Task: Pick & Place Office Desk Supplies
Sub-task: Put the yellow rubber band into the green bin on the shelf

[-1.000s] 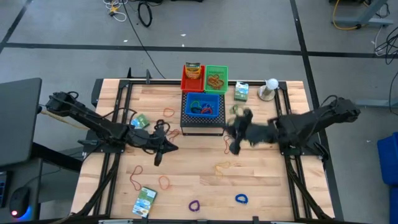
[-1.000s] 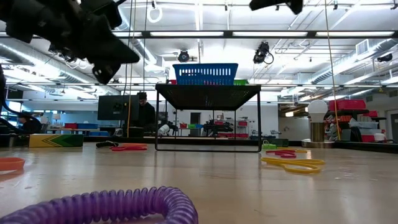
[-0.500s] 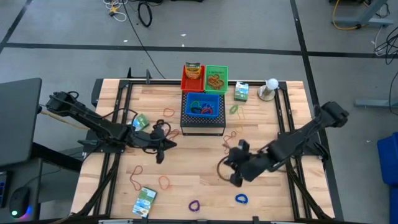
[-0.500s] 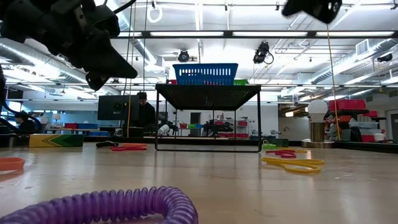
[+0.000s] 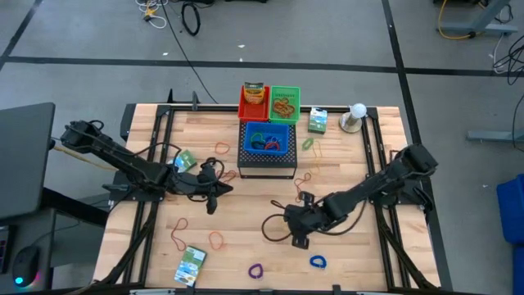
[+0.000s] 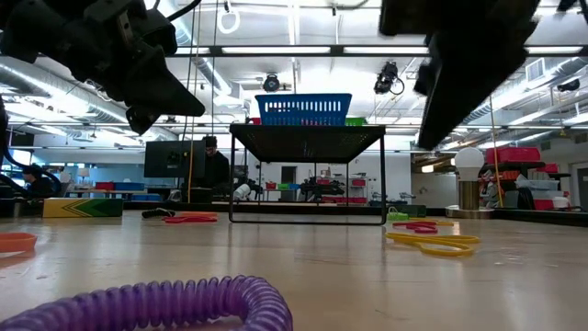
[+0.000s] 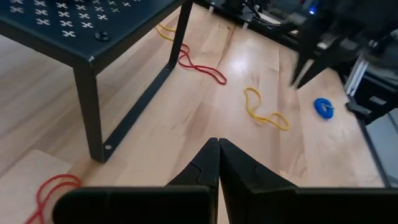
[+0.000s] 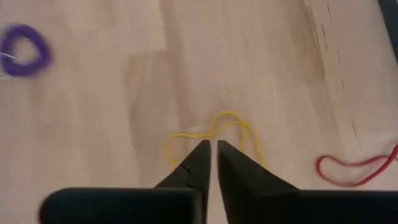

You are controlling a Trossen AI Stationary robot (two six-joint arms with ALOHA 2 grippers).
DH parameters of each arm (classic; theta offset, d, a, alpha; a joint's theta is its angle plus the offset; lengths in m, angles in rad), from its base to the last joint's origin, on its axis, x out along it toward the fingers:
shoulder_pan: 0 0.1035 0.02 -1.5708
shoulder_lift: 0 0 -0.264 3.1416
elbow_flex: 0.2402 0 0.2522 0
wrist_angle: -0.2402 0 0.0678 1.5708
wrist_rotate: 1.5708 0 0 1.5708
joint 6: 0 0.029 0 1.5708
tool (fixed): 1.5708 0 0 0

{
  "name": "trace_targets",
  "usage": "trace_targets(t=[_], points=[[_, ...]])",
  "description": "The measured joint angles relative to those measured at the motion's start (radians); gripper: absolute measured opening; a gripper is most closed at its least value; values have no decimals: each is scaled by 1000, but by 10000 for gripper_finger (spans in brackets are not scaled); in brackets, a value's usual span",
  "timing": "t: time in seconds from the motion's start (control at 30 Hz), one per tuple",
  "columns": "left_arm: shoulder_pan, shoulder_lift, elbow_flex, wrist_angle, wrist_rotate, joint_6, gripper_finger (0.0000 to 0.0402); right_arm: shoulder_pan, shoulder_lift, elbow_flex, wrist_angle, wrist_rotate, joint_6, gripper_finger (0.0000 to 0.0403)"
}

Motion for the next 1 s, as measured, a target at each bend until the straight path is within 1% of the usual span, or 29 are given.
trace_targets(t=[0.17,0.3,0.4,0.47,0.57,0.63,0.73,0.9,1.0], points=[[1,0,0,14,3,-12,9,-58,77,0,-1,-45,-97,92],[1,0,0,26,3,-10,9,-100,120,0,-4,-59,-156,128],[2,0,0,27,3,-9,9,-131,135,0,0,-90,-176,147],[1,0,0,28,3,-9,9,-149,140,1,14,-101,-183,152],[2,0,0,29,3,-9,9,-167,145,1,17,-130,-221,152],[2,0,0,31,3,-8,9,-170,160,2,53,-154,-250,146],[2,0,0,34,3,-8,9,-157,176,0,54,-167,-283,134],[2,0,-1,34,3,-7,9,-136,193,4,53,-145,-299,119],[2,0,-1,35,3,-7,9,-136,193,4,54,-132,-304,101]])
